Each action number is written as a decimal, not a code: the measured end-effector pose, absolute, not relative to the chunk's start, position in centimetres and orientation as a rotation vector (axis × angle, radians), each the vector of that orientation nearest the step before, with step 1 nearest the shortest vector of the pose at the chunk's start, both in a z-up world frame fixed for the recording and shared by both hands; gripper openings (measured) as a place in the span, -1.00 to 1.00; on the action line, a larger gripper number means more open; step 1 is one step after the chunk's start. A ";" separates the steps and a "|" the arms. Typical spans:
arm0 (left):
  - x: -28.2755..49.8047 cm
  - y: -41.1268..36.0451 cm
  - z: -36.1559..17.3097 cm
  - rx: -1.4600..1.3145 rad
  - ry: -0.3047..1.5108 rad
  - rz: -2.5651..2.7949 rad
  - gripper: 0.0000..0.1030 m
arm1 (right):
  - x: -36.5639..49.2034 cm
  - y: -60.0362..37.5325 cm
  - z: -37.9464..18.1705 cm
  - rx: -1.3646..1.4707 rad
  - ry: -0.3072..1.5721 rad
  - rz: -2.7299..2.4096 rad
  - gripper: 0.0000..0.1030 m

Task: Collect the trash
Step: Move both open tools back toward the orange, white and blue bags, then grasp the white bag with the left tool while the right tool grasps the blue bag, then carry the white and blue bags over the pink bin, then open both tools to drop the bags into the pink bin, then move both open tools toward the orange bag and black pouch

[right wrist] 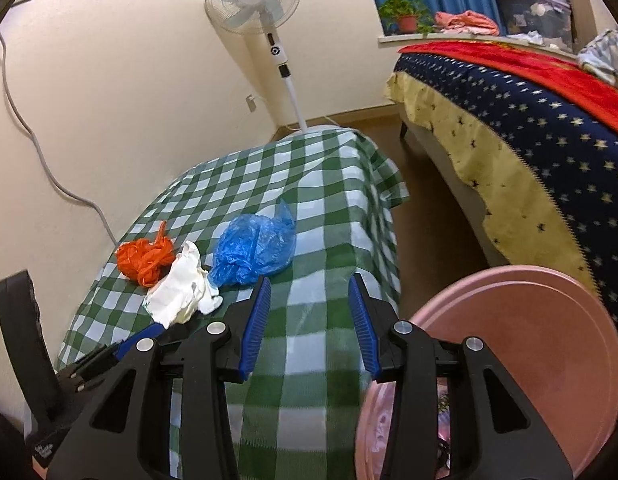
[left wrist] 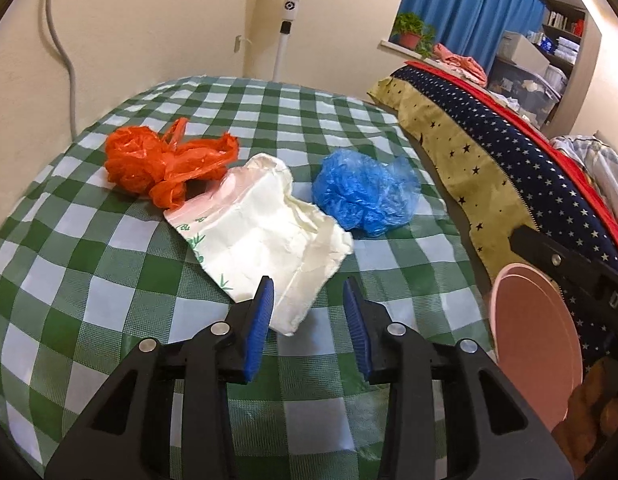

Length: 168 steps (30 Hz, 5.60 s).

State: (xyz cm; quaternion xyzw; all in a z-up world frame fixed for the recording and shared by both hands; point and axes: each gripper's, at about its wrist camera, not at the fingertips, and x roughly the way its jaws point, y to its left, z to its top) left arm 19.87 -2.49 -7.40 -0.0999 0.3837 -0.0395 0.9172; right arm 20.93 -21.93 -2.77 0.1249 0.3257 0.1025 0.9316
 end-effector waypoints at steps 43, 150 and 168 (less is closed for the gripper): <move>14.7 -1.8 -1.4 -0.218 0.636 -0.065 -0.99 | 21.5 -20.8 2.2 0.223 0.667 0.359 -1.00; 12.4 -12.2 -0.6 -0.206 0.633 -0.398 -0.39 | 7.6 -31.6 2.8 0.183 0.564 -0.201 -0.05; 11.4 -6.9 0.1 -0.226 0.598 -0.281 -0.40 | 7.9 -27.6 3.2 0.166 0.552 -0.112 -0.05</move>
